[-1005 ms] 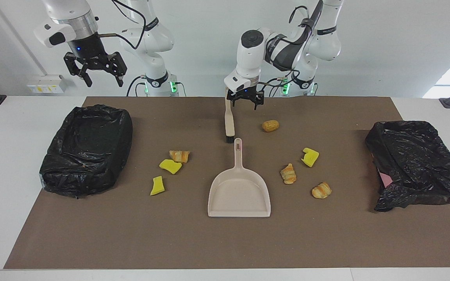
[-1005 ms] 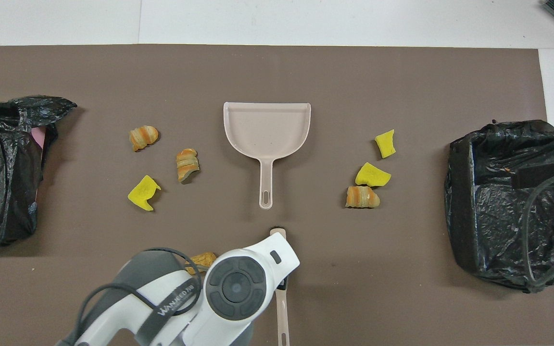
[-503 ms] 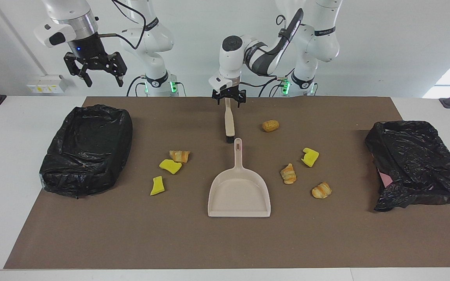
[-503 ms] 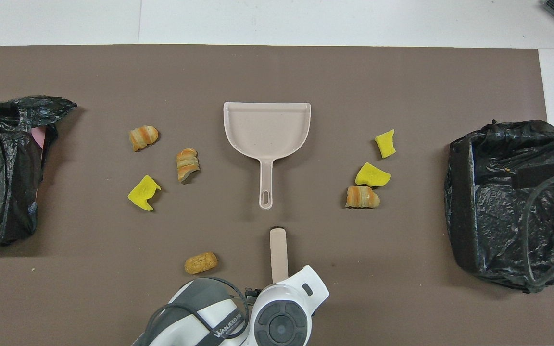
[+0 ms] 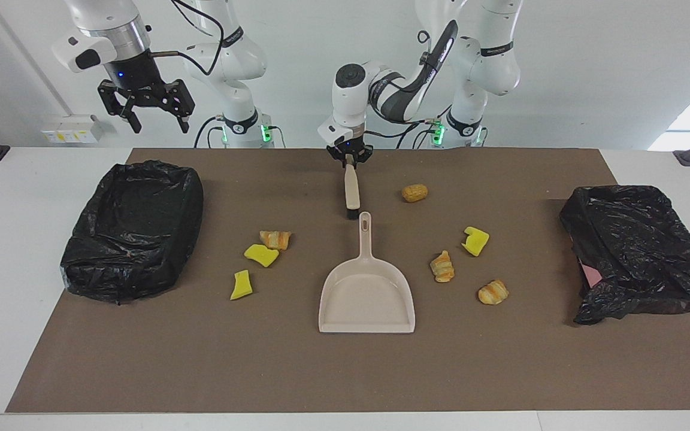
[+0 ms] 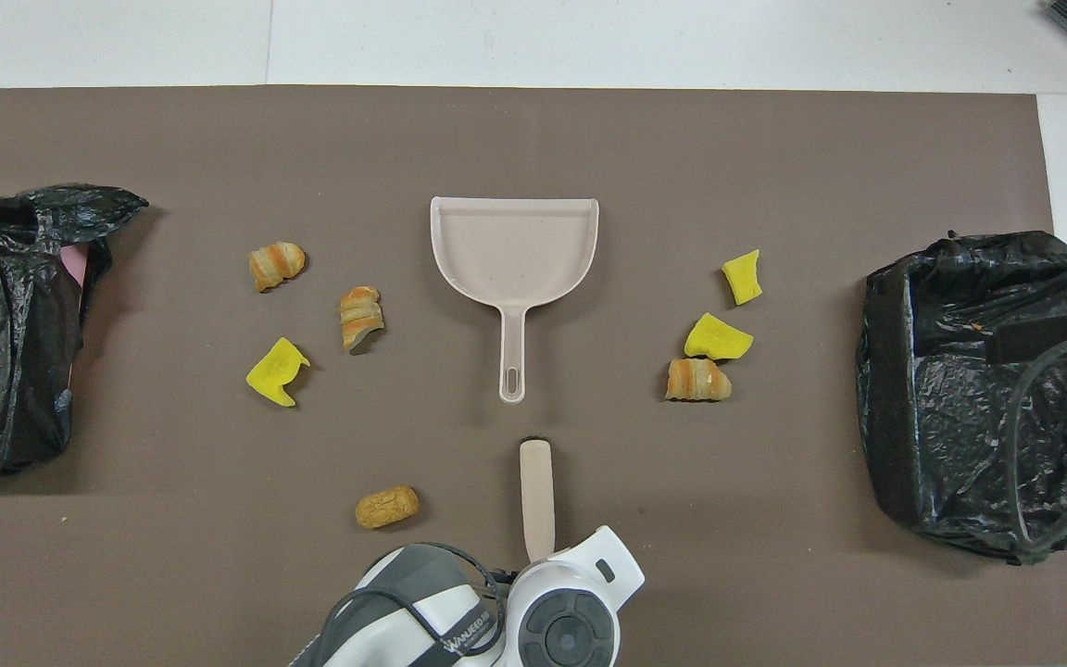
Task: Sweep and dump trash in bin
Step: 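Reach the left gripper to the brush handle and grasp it, then lift the brush with the left gripper while the right gripper grasps the dustpan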
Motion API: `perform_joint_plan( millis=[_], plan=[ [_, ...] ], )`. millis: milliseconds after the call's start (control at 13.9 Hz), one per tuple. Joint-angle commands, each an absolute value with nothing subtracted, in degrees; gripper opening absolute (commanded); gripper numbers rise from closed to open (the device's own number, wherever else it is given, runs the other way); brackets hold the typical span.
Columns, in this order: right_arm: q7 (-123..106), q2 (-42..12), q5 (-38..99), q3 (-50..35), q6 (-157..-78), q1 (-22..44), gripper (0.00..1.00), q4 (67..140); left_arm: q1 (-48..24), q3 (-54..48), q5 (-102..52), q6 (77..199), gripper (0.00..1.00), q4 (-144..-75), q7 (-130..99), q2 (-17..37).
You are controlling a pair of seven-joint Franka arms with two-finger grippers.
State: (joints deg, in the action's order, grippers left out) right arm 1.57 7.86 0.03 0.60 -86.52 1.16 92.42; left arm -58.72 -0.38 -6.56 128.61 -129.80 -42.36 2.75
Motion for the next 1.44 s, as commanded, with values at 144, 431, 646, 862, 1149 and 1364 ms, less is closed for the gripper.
perform_joint_plan(
  millis=[144,431,646,862,1149,1364],
  plan=[
    [0.18,9.23,0.18,0.44,-86.4,0.79,1.0,93.87,-55.46,0.26,-7.38,118.77,0.0,-128.59,-42.27,-0.78],
    [1.14,8.88,0.97,0.09,-87.1,1.67,1.0,93.87,-52.13,0.7,-6.68,107.08,0.0,-128.06,-43.5,-3.86],
    [4.12,8.79,1.14,-0.87,-87.89,2.89,1.0,95.53,-50.45,0.62,-6.15,102.49,0.0,-128.58,-42.9,-5.71],
    [7.89,7.04,1.14,-0.97,-97.43,9.29,1.0,99.65,-50.89,0.35,-6.24,103.18,0.0,-131.91,-35.63,-7.73],
    [14.4,-0.69,1.23,-0.97,-104.75,15.11,1.0,99.67,-50.54,0.44,-6.24,111.07,0.0,-142.54,-31.49,-13.53],
    [17.83,-4.82,1.23,-1.05,-107.66,18.71,1.0,99.67,-43.18,0.62,-6.24,113.8,0.0,-142.38,-24.19,-11.7]
  ],
)
